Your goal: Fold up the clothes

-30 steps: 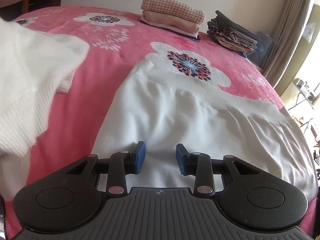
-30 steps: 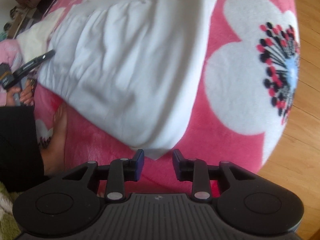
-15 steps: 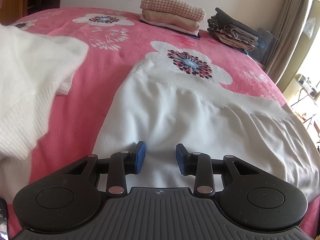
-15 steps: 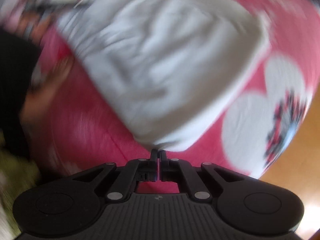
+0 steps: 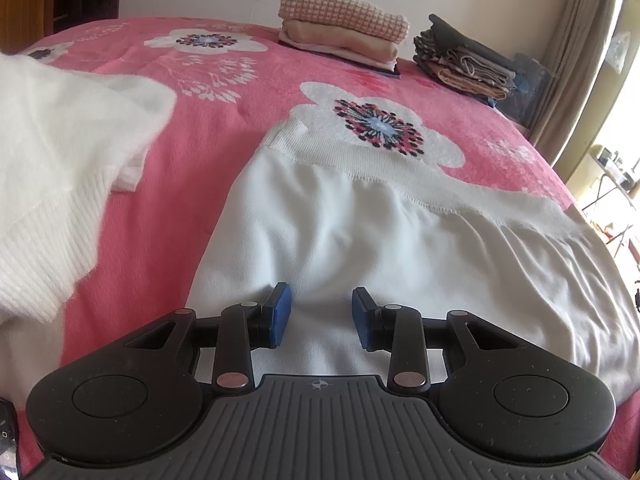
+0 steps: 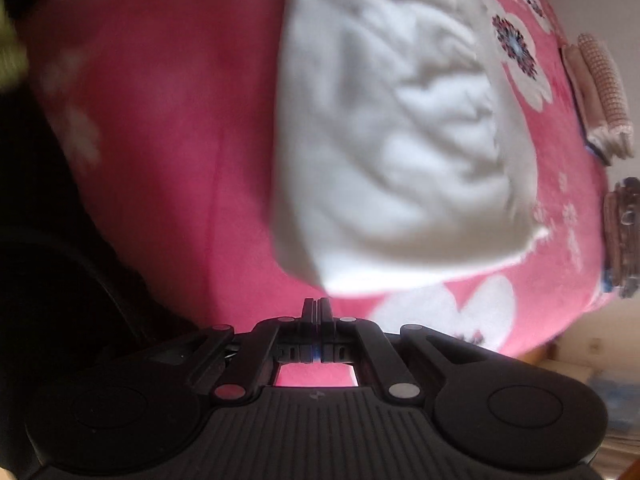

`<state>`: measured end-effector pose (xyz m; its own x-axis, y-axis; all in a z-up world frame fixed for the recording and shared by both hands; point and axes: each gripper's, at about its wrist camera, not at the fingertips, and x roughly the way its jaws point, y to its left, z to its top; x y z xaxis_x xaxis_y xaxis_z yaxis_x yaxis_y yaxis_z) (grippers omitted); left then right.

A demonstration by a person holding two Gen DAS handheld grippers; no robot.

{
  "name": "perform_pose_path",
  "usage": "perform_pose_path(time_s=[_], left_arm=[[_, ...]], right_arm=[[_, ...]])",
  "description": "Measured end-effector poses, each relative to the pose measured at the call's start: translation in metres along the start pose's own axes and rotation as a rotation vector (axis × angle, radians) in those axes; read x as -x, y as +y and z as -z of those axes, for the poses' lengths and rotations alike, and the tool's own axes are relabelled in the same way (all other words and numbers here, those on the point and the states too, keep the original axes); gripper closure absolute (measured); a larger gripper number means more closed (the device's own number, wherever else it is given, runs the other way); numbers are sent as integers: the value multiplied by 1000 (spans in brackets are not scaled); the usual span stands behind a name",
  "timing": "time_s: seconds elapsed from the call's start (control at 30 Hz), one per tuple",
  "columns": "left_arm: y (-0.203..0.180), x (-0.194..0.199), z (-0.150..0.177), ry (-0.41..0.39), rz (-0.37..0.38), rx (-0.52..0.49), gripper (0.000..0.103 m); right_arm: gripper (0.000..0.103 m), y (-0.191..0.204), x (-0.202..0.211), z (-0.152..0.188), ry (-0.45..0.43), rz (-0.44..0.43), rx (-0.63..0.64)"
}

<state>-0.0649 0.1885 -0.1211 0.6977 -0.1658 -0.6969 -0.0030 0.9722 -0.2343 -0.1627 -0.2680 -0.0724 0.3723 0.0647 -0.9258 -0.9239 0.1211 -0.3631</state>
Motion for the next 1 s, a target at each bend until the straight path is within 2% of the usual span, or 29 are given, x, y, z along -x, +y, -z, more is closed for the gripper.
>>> perform_pose_path(time_s=[0.23,0.4,0.43,0.53,0.57,0.67,0.77,0.83,0.93,1.0], left_arm=[[-1,0,-1,2,-3,-4,70],[-1,1,0,2,-4,-4,69],[0,1,0,1,-4,-4,69],[3,4,-2,-1,-7,1,70],[3,7,-3,-11,-9,2,70],[4,25,-7,-93,37,-5,69],[-3,40,-8,-146,146,-23,68],[-18,36,-7,-119,189,-81,67],[-44,20,0,-41,210,-175,67],[-55,7,8,1,201,-217,67]], right_arm=[[103,1,-8,8,22,66,-18],[103,9,-11,-25,-92,-16,-11],[103,11,-14,-28,-91,-35,-5],[103,23,-34,-21,13,-110,31],[103,25,-36,-23,22,-121,39],[103,17,-21,-46,-67,-89,45],[103,8,-5,-69,-155,-57,50],[103,4,2,-87,-220,-33,61],[103,14,-16,-123,-320,39,158],[103,21,-21,-128,-323,34,201]])
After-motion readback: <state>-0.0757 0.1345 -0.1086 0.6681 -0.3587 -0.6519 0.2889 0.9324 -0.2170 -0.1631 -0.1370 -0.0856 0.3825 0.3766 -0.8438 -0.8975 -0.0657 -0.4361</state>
